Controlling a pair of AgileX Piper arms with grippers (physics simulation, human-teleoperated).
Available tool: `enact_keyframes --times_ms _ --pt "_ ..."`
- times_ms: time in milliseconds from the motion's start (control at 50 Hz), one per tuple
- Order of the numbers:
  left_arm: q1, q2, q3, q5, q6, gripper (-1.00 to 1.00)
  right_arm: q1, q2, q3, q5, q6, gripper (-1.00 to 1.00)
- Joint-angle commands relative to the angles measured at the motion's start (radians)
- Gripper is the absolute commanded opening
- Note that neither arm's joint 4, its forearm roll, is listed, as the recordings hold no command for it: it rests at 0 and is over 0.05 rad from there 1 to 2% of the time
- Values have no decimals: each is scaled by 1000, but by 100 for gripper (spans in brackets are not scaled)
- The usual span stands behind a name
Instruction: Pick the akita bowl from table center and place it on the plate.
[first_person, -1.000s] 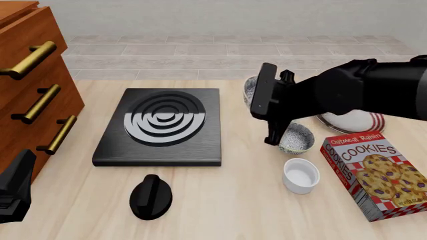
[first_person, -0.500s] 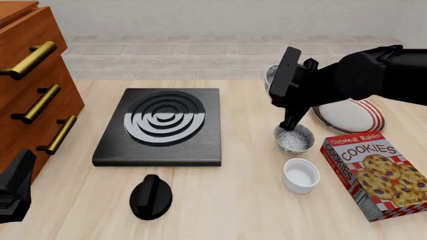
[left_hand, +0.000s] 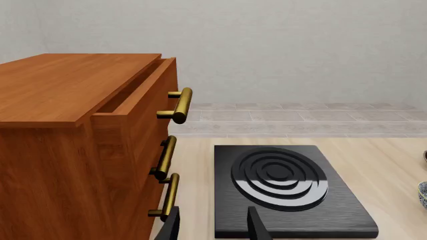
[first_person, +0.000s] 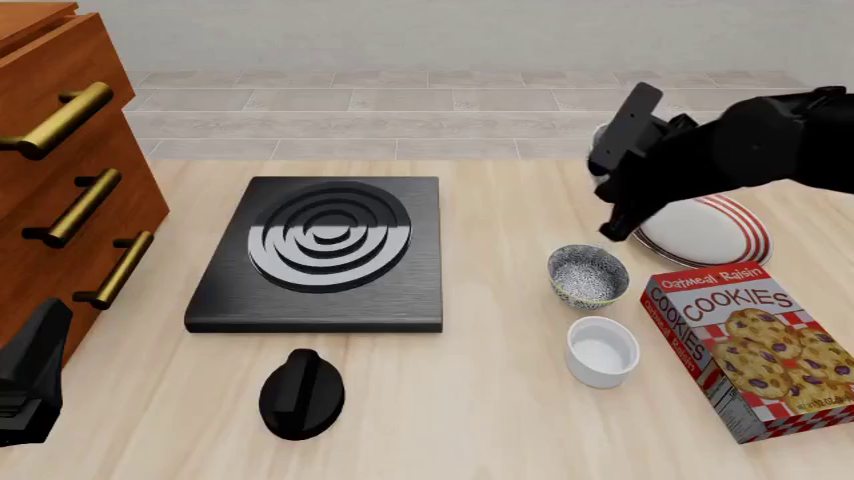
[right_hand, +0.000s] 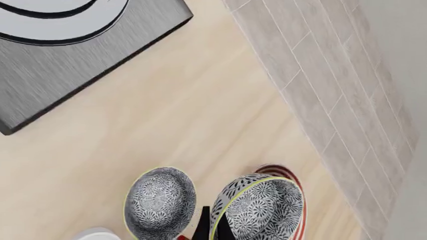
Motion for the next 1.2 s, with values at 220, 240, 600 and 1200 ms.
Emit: enact_keyframes --times_ms 220,240,600,1200 --pt "0 0 0 0 0 100 -105 60 -46 -23 81 -100" --pt "0 0 0 0 1 100 -111 65 -47 -24 91 -100" --pt "0 -1 0 0 0 100 -168 137 -72 -57 137 -100" --pt "0 0 0 0 0 100 -249 213 -76 -125 156 -100"
